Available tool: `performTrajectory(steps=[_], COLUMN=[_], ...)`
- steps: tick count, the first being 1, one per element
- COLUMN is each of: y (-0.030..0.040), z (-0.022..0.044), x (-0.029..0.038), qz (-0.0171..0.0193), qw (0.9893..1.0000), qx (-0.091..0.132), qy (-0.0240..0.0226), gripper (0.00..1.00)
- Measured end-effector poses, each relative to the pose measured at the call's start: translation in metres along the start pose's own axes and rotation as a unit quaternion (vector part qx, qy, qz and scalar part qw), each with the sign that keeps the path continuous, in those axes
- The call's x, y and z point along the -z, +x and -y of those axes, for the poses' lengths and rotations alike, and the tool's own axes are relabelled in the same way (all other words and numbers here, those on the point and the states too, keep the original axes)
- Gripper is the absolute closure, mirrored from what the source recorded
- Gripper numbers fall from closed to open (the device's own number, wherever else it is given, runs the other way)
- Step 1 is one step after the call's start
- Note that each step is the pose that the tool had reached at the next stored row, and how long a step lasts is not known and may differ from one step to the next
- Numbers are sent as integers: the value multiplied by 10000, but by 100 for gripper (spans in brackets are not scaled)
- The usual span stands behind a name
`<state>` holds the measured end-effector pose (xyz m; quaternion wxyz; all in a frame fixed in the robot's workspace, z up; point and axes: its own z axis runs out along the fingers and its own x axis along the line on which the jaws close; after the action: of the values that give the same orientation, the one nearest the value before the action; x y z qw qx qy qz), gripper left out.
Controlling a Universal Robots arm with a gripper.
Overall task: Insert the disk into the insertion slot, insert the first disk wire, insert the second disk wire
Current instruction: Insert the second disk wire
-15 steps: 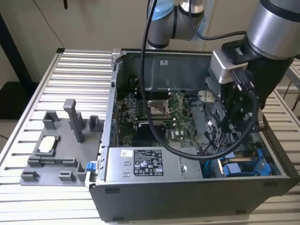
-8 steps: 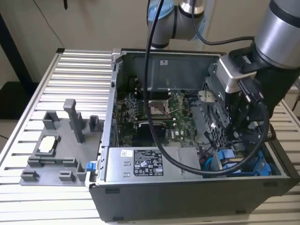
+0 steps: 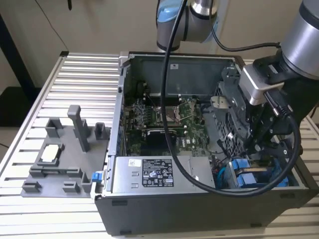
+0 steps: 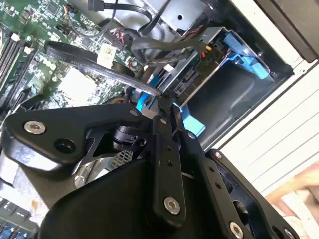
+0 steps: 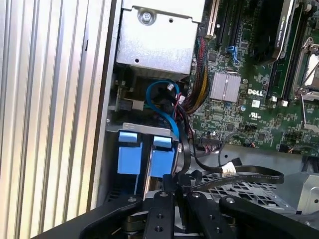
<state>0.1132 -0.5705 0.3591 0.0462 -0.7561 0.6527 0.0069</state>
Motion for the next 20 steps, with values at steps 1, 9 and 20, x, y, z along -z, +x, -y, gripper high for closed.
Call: performTrajectory(steps=[1, 9, 20], y=[0, 10, 49], z=[0, 51, 187], x=[-5, -30, -64], qz=[-3, -16, 1], qw=[10000, 9990, 9977], qx=[-47, -448, -612], qy=[4, -89, -303], gripper=[84, 84, 84])
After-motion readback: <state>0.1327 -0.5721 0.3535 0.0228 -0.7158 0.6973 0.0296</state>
